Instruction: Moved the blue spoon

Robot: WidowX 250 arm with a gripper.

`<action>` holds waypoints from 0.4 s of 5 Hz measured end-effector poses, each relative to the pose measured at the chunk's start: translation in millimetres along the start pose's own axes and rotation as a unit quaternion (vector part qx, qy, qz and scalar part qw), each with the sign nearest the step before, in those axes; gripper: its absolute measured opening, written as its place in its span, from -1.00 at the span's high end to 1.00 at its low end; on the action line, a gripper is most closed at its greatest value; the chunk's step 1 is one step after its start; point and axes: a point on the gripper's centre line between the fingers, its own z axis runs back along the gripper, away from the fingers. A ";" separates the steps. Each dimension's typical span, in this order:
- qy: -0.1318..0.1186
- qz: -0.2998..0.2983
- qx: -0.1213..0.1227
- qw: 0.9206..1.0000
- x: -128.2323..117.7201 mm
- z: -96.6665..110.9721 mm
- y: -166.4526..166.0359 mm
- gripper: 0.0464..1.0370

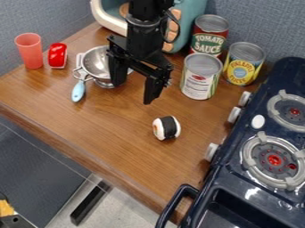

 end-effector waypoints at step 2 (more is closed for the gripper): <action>0.028 0.024 0.022 0.999 1.3 -14.7 7.4 -0.93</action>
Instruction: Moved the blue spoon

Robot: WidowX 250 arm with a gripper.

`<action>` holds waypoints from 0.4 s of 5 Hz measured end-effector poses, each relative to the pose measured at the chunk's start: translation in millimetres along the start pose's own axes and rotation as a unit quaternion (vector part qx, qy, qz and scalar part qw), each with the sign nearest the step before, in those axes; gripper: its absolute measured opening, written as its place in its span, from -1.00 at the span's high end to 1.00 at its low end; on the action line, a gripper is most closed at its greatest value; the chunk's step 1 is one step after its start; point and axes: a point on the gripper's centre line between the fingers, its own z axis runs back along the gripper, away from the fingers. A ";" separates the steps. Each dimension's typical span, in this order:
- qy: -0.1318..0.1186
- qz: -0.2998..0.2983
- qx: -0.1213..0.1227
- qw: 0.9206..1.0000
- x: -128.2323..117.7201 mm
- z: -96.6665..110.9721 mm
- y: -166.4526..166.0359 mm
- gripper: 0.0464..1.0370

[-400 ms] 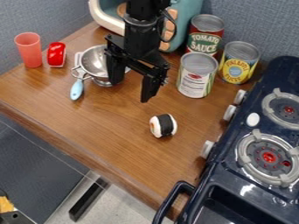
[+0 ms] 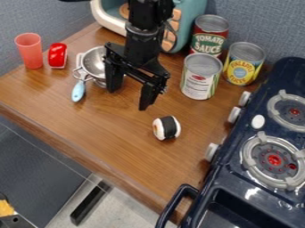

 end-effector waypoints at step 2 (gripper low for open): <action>0.017 0.072 -0.003 0.997 -5.1 -10.6 28.6 -0.93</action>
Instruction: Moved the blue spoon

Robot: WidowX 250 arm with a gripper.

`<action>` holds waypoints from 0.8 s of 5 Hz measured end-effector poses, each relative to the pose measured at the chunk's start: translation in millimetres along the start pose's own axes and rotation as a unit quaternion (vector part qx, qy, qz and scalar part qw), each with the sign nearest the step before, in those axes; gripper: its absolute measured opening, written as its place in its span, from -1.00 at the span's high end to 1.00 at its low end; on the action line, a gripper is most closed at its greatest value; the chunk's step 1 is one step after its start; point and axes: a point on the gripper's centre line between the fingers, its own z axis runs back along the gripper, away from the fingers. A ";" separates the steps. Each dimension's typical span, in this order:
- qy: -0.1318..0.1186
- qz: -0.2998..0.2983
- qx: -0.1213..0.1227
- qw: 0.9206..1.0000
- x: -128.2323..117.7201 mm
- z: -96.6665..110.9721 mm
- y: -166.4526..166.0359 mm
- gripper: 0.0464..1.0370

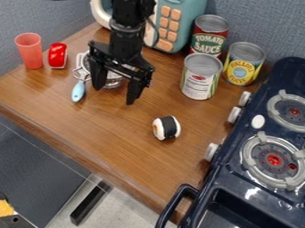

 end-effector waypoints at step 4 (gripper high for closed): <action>0.014 0.074 0.000 0.997 -5.6 -16.8 29.9 -0.93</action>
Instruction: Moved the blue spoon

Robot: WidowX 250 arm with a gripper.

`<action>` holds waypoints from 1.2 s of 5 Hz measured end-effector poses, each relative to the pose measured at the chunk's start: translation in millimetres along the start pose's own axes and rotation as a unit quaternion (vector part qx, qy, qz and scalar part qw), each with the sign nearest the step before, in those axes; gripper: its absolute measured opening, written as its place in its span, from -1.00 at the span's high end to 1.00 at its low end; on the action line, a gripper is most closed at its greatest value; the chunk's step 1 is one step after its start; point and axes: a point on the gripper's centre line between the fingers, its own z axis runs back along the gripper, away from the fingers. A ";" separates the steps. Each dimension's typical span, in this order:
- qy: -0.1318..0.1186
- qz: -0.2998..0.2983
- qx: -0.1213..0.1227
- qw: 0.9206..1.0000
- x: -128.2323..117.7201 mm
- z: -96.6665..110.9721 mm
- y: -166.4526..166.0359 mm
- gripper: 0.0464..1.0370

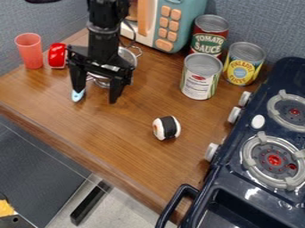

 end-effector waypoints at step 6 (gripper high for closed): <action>0.006 0.067 -0.008 0.998 21.2 -21.8 57.1 -0.93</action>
